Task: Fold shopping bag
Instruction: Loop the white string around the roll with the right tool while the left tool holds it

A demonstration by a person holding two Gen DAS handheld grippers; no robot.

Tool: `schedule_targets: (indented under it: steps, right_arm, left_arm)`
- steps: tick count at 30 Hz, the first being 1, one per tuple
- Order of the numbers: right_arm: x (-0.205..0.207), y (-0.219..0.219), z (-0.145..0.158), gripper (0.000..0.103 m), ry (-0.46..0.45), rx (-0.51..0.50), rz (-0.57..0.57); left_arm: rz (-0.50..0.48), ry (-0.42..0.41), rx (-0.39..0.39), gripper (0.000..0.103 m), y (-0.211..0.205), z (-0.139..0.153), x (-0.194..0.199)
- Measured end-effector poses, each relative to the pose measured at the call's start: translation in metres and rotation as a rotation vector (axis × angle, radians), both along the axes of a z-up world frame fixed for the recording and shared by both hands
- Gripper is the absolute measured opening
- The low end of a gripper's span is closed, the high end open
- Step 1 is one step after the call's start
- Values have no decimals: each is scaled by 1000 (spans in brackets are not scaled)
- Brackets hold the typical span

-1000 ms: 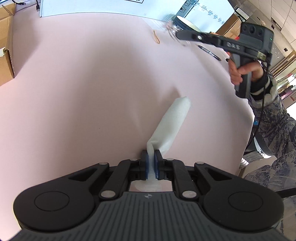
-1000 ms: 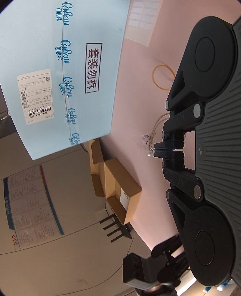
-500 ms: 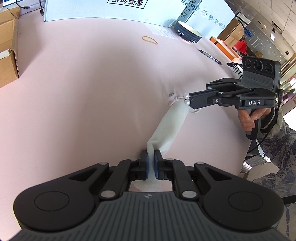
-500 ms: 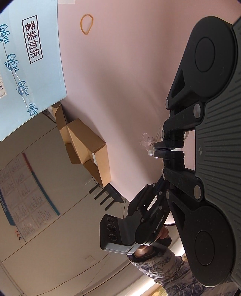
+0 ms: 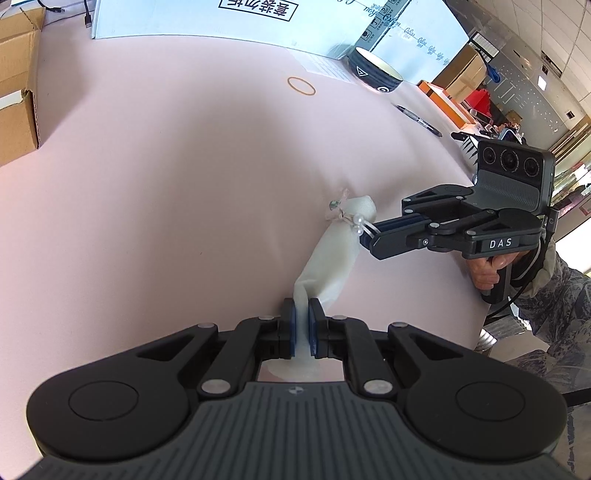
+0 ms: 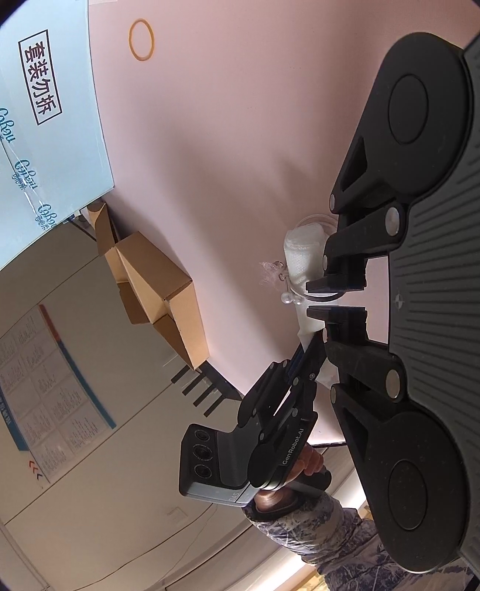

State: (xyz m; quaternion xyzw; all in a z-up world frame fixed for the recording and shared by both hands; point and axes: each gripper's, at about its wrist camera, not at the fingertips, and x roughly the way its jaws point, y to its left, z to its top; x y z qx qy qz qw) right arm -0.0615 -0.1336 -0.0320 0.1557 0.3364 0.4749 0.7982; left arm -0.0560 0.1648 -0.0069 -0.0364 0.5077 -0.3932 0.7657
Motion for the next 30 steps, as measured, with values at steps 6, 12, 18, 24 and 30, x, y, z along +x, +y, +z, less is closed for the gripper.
schedule_targets:
  steps: [6,12,18,24,30]
  right_arm:
    - [-13,9,13,26,-103,-46,52]
    - [-24,-7,32,26,-248,-153,-9]
    - [-41,-13,43,26,-449,-317,-54]
    - [-41,-3,35,26,-647,-475,-25]
    - [-42,9,33,29,-704,-495,34]
  left_arm:
    - [5,-15,2,8,-3,0,0]
    - [3,-19,-17,8,3,-2,0]
    - [3,-22,-29,8,6,-3,0]
    - [11,-21,-30,8,6,-3,-1]
    - [17,-24,-30,8,5,-3,-1]
